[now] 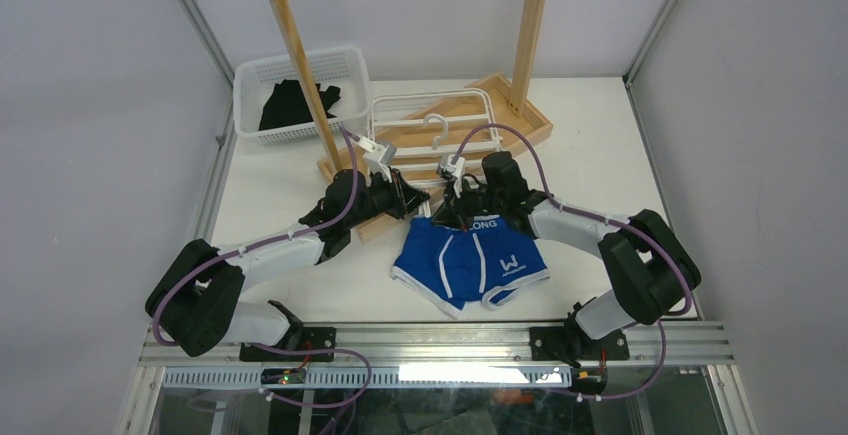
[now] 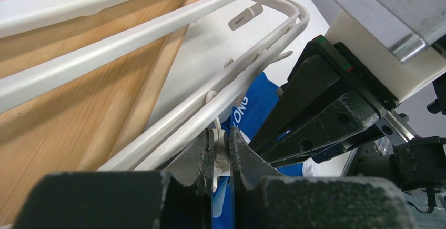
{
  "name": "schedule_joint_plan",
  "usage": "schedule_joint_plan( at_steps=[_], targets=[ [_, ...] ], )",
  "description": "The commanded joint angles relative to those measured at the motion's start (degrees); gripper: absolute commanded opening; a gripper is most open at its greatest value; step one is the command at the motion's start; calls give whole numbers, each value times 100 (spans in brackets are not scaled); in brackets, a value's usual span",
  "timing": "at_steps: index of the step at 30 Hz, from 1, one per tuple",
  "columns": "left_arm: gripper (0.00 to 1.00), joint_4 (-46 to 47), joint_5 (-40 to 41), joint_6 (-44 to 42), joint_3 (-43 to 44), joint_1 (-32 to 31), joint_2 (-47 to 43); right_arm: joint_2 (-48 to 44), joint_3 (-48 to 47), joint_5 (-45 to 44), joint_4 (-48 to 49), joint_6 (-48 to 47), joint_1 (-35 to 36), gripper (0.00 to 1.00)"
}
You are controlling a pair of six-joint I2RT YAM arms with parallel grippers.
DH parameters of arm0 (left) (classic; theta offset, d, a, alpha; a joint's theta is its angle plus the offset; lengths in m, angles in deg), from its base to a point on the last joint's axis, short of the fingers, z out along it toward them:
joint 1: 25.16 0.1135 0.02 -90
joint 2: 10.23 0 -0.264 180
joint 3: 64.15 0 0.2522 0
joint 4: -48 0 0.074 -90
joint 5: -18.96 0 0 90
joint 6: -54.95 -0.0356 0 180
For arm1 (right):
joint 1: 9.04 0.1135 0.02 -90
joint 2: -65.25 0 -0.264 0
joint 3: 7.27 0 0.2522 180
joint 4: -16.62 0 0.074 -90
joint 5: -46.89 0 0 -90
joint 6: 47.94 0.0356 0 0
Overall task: Clip the underwear to the hanger
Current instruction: Clamp the underwear onto the hanger.
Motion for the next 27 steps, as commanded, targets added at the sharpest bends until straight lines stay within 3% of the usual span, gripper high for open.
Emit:
schedule_joint_plan(
  at_steps=[1, 3, 10, 27],
  targets=[
    [0, 469, -790, -63, -47, -49, -24, -103, -309, 113, 327, 31, -35, 0],
    [0, 468, -798, -61, -53, -45, -25, -114, -324, -270, 324, 246, -37, 0],
    [0, 473, -816, -62, -69, -45, -7, -134, -355, -404, 277, 291, -48, 0],
    [0, 372, -659, -228, -10, -49, 22, -309, -564, -4, -288, 43, -55, 0]
  ],
)
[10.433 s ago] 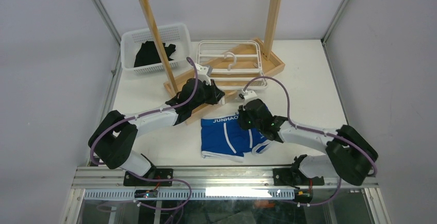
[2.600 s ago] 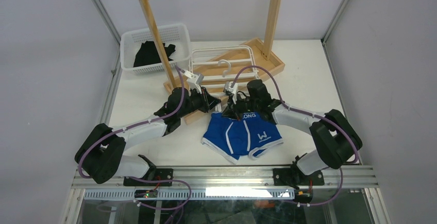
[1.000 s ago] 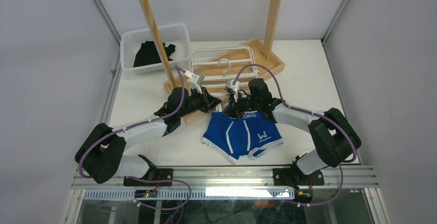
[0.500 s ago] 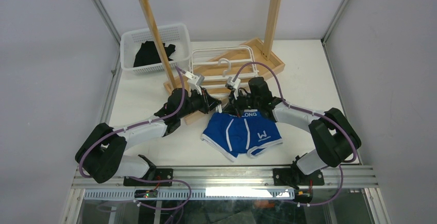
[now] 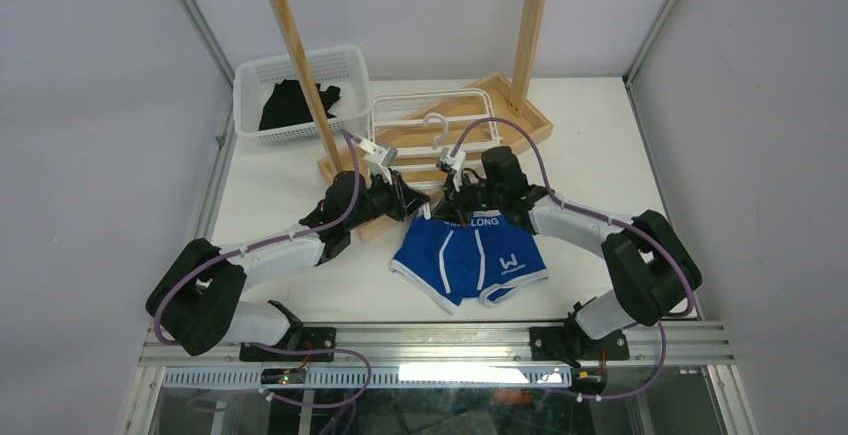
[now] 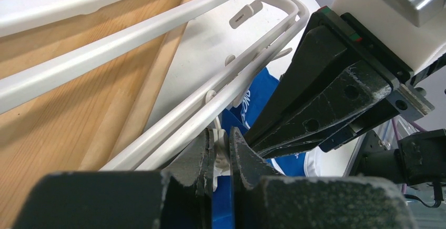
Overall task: Clip the underwear to the hanger
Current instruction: Clamp the underwear onto the hanger.
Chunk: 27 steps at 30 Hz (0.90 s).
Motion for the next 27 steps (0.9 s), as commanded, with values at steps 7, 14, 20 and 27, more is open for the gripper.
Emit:
schedule_joint_plan(
  at_steps=[7, 14, 20, 27],
  targets=[
    [0, 242, -566, -160, 50, -50, -19, -359, -445, 213, -316, -268, -29, 0],
    [0, 236, -572, -195, 26, -46, -27, -426, -514, 117, -470, -379, -26, 0],
    [5, 212, -678, -242, 53, -47, 24, -398, -573, 104, -440, -390, -31, 0],
    [29, 190, -654, -267, 38, -47, -19, -397, -638, 33, -428, -408, -30, 0]
  ],
)
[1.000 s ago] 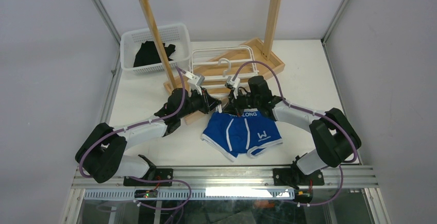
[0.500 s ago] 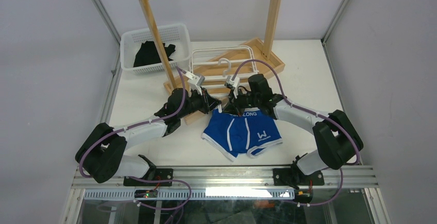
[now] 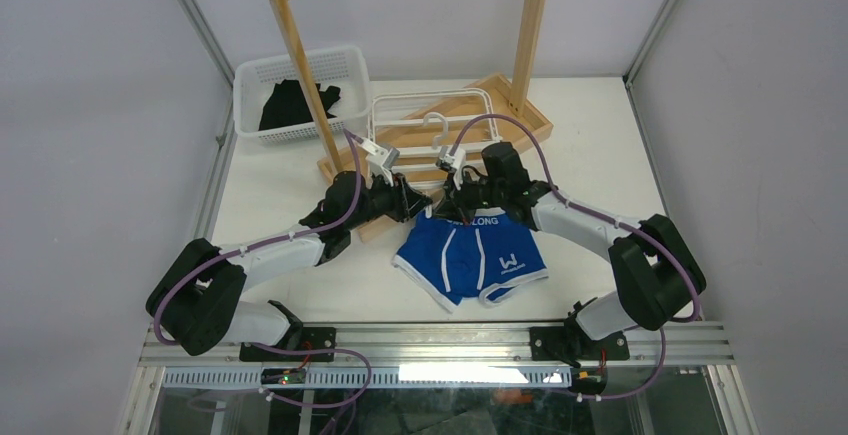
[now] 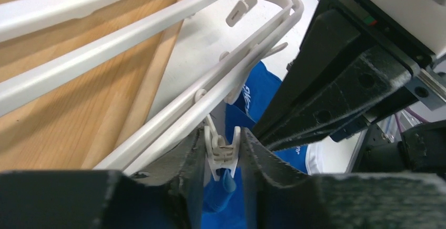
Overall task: Clip the underwear to the hanger
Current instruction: Clamp the underwear onto the hanger.
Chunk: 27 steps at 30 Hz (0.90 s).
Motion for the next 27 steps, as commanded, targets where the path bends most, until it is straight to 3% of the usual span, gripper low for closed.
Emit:
schedule_joint_plan(
  at_steps=[1, 10, 14, 22, 27],
  targets=[
    [32, 157, -571, -89, 23, -42, -39, -232, -361, -3, 270, -74, -33, 0],
    [60, 163, -342, -44, -130, -43, -241, -108, -404, -75, 372, -51, -32, 0],
    [72, 107, 5, 39, -252, -46, -468, 115, -511, -64, 317, -53, -31, 10],
    [78, -437, 893, 291, -512, -47, -972, -3, -428, -60, 13, -166, -24, 35],
    [79, -859, 1368, 407, -592, -47, -1298, -502, -302, -118, -315, -94, -21, 36]
  ],
)
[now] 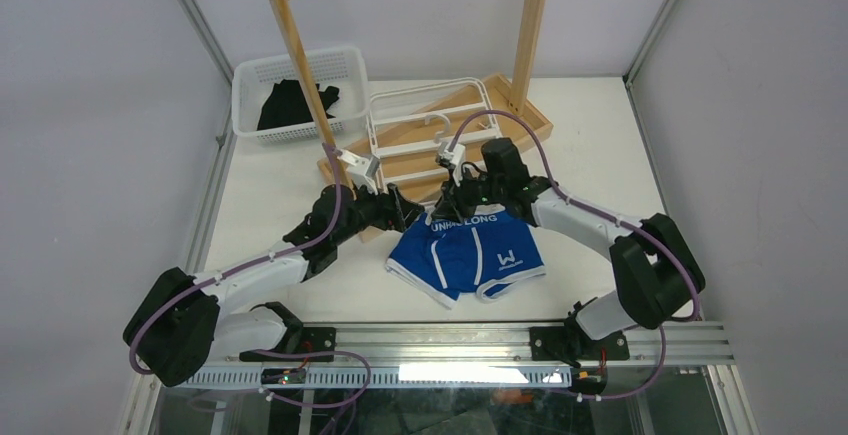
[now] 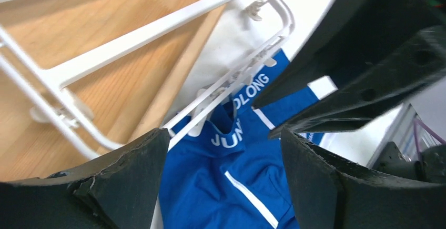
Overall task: Clip the underwear to the hanger
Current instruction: Clamp the underwear onto the hanger, then open the clamp at the hanger.
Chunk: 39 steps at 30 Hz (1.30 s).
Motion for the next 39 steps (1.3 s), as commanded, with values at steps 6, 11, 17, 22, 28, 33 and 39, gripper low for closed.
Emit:
schedule_joint_plan(
  at_steps=[6, 11, 17, 22, 28, 33, 39],
  targets=[
    [80, -838, 1168, 382, 183, -31, -417, -1454, 84, -1946, -289, 753, 5, 38],
    [80, -1249, 1406, 513, 423, -22, -256, -1551, -150, -4086, -987, 1354, -41, 44],
    [81, -1557, 1689, 611, 467, -28, -329, -1465, -381, -5061, -1519, 1866, -442, 52],
    [82, -1778, 1809, 602, 556, -25, -338, -1336, -511, -4591, -1579, 2150, -1104, 53],
    [82, -1839, 1799, 602, 573, -25, -307, -937, -829, -3975, -1651, 2346, -1846, 54],
    [82, -1883, 1864, 548, 567, -23, -246, -536, -1178, -3554, -1588, 2437, -2186, 54],
    [79, -1914, 1873, 484, 629, -25, -161, 104, -1781, -3491, -1648, 2418, -2301, 56]
  ],
)
